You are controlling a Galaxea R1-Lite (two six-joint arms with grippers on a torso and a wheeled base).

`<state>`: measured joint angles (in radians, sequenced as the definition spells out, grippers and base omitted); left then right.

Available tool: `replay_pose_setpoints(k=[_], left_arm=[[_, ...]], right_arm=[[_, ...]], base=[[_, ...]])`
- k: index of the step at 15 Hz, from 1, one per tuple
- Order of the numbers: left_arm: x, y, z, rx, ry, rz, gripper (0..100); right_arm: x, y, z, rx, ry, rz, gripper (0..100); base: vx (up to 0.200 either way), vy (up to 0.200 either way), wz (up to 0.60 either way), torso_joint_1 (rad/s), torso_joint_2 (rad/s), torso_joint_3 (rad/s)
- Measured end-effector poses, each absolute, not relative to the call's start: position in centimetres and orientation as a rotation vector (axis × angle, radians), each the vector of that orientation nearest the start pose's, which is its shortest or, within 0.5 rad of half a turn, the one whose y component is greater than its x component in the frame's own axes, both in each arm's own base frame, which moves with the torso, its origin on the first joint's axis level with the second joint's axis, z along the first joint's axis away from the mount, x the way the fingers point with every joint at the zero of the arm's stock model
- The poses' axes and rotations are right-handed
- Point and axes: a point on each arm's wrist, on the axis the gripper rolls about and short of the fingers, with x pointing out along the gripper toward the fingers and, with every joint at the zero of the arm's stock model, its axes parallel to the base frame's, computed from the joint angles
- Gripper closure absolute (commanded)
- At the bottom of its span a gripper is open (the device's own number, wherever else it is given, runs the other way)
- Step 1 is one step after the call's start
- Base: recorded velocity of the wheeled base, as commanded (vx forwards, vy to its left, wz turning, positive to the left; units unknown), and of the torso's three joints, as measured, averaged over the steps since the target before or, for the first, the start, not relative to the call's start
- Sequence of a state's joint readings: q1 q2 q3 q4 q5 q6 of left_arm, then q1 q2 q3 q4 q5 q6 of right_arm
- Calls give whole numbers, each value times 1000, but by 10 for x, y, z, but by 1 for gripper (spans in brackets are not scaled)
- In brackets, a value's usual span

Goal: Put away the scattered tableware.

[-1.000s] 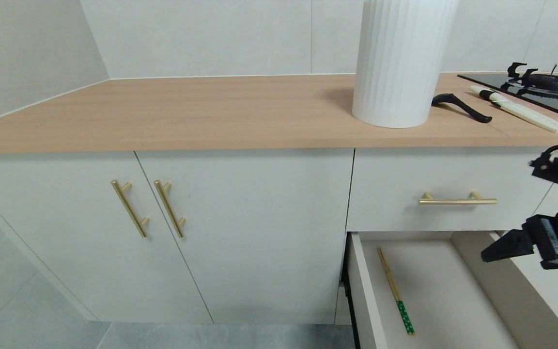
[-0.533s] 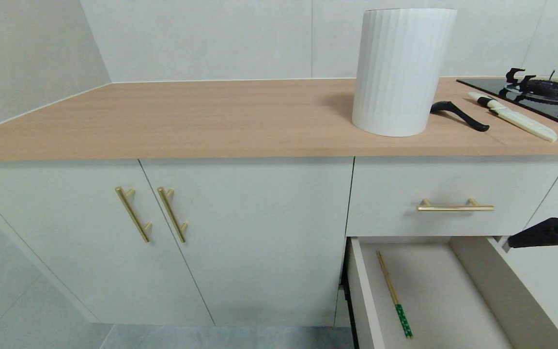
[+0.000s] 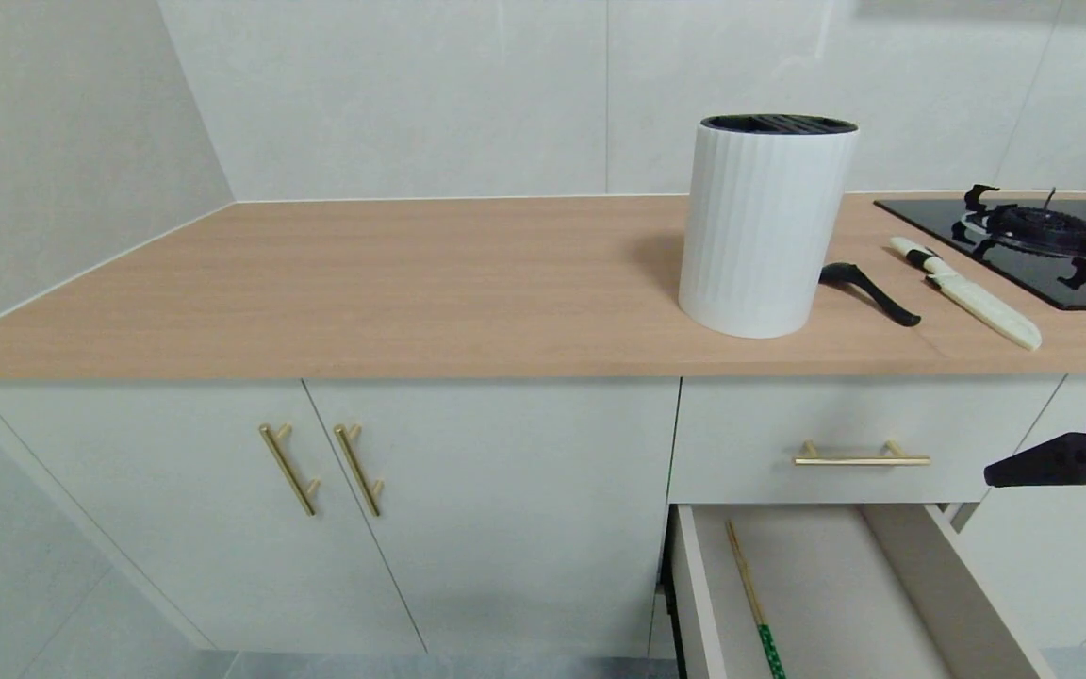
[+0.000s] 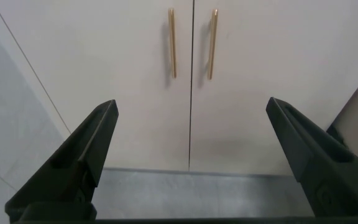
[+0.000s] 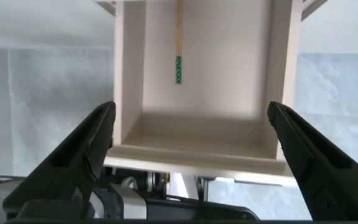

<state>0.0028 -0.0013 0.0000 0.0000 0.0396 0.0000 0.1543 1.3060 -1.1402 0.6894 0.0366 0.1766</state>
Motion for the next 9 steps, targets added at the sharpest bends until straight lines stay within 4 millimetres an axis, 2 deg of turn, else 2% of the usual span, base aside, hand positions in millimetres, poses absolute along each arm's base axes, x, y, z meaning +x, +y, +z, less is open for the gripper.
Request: replay_pose_setpoints(k=[7, 9], left_arm=[[-23, 1, 75, 0, -1, 42, 0], [-23, 1, 76, 0, -2, 42, 0]], right_arm=[[174, 28, 255, 113, 881, 102, 0], [174, 28, 254, 93, 884, 111, 0]], base=[[0, 0, 0, 193, -484, -290], [0, 0, 0, 127, -305, -168]])
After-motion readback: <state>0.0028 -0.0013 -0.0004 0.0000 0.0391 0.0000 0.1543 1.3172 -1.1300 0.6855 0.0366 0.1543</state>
